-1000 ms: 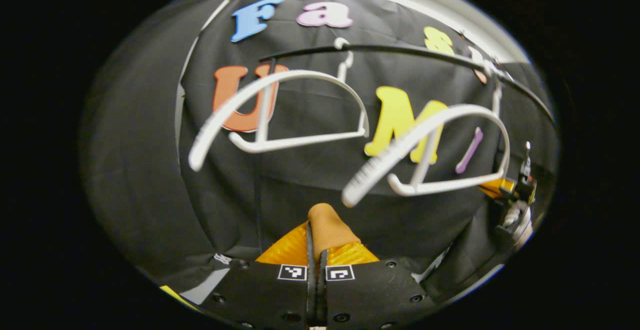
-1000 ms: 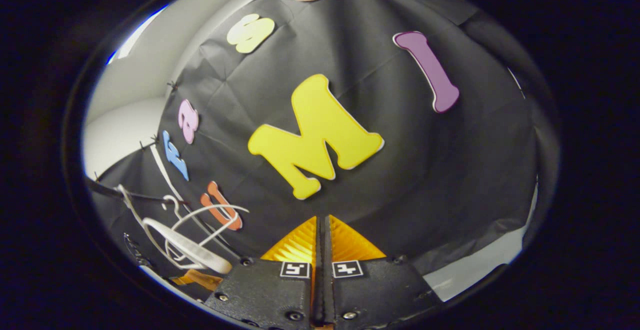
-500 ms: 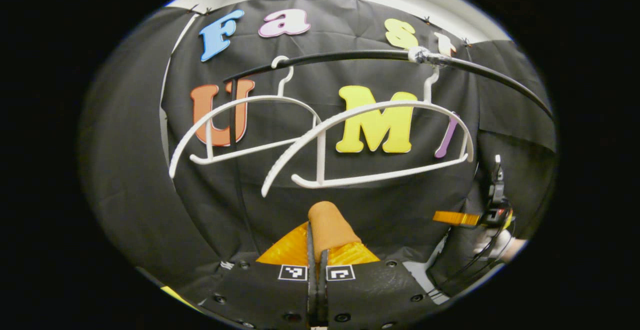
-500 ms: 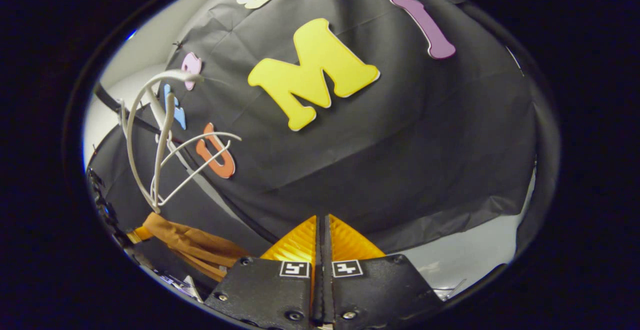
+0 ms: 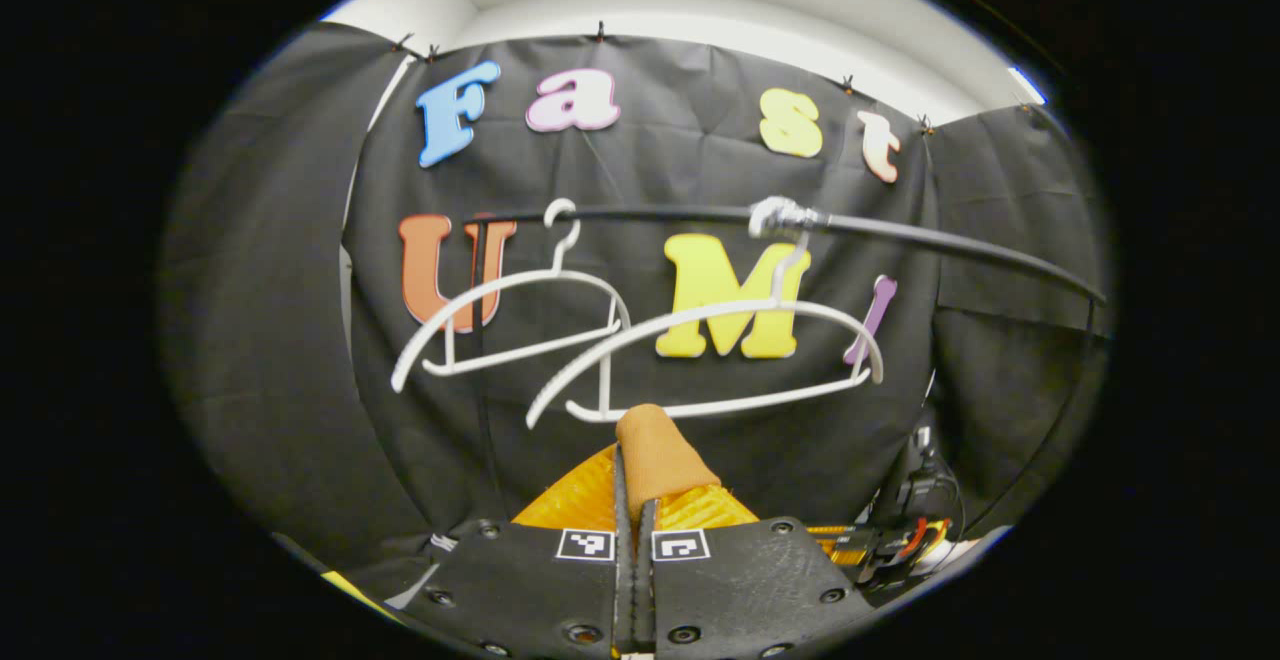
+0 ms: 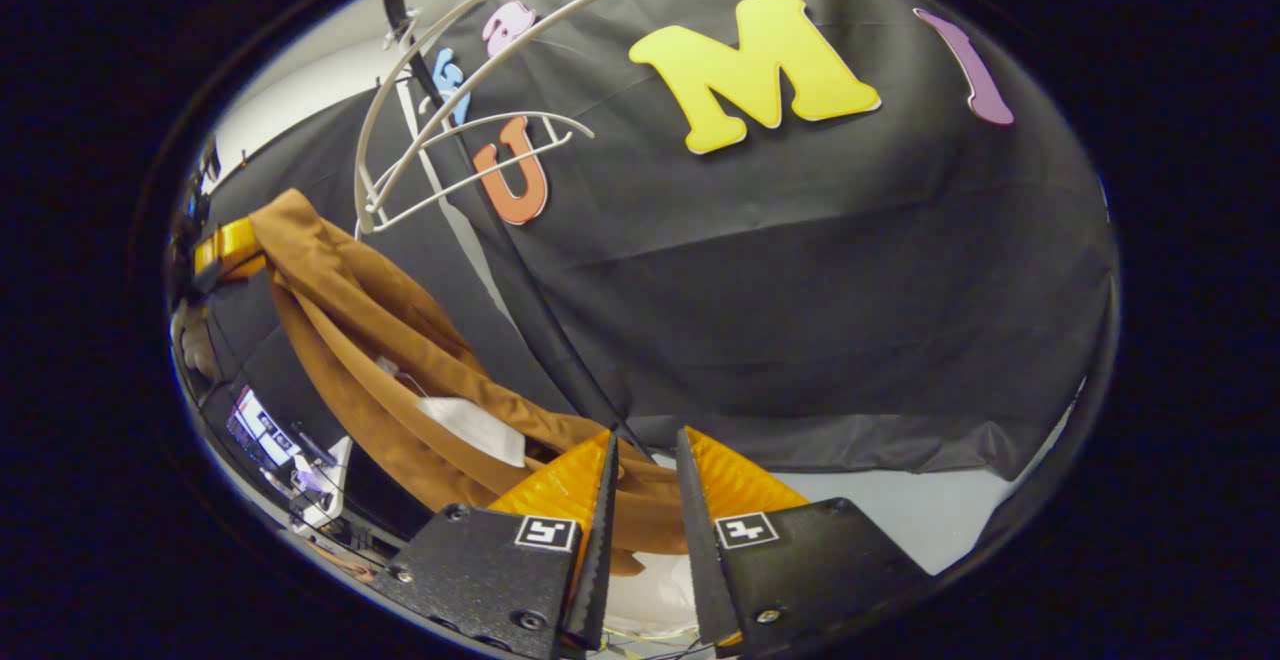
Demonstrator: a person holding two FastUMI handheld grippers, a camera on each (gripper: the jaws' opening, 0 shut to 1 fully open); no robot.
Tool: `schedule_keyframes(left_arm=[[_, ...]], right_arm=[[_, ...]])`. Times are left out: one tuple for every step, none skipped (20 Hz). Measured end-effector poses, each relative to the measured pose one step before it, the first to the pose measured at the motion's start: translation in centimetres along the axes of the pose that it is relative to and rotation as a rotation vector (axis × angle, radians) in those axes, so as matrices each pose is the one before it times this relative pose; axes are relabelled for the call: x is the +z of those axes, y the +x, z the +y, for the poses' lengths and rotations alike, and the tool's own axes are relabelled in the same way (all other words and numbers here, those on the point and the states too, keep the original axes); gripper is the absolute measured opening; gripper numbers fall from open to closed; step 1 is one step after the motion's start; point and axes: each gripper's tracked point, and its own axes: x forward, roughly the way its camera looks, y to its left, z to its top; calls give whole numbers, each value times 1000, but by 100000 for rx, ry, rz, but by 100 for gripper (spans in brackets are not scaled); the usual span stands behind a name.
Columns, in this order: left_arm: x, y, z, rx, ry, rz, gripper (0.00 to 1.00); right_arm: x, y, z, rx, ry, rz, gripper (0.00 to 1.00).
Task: Grasp the clothes on the hanger with both hands and then place them into the laundry hamper below.
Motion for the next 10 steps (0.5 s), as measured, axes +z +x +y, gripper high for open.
schedule_keyframes(left_arm=[[2077, -638, -428, -870, 115, -3105, 0], [1884, -508, -533, -636, 759, -3023, 0], [2038, -187, -716, -1859, 923, -2738, 3], [1916, -135, -678, -1524, 2008, -2819, 0], [1530, 98, -634, -2223, 415, -1947, 0], [1126, 98, -884, -2662, -471, -1682, 5], [920, 48, -646, -2201, -95, -1272, 5], [629, 116, -414, -1247, 1077, -601, 0], [729, 57, -144, -103, 2218, -1055, 0], [777, 77, -491, -1778, 1570, -508, 6]], right_arm=[[42, -365, 810, 797, -700, -386, 37], [342, -414, 922, 1332, -792, -1085, 37], [196, -425, 1058, 1987, -577, -627, 34], [104, -323, 1362, 2496, -722, -158, 38], [-144, -412, 1631, 3397, -1024, 434, 40], [-121, -83, 1791, 3604, -1692, 409, 36], [-85, 114, 1645, 3808, -2302, 218, 45], [177, 137, 1517, 2689, -2277, -443, 49], [212, 47, 1043, 1544, -3184, -1097, 57], [294, 199, 7, -2434, -4512, -1348, 67]])
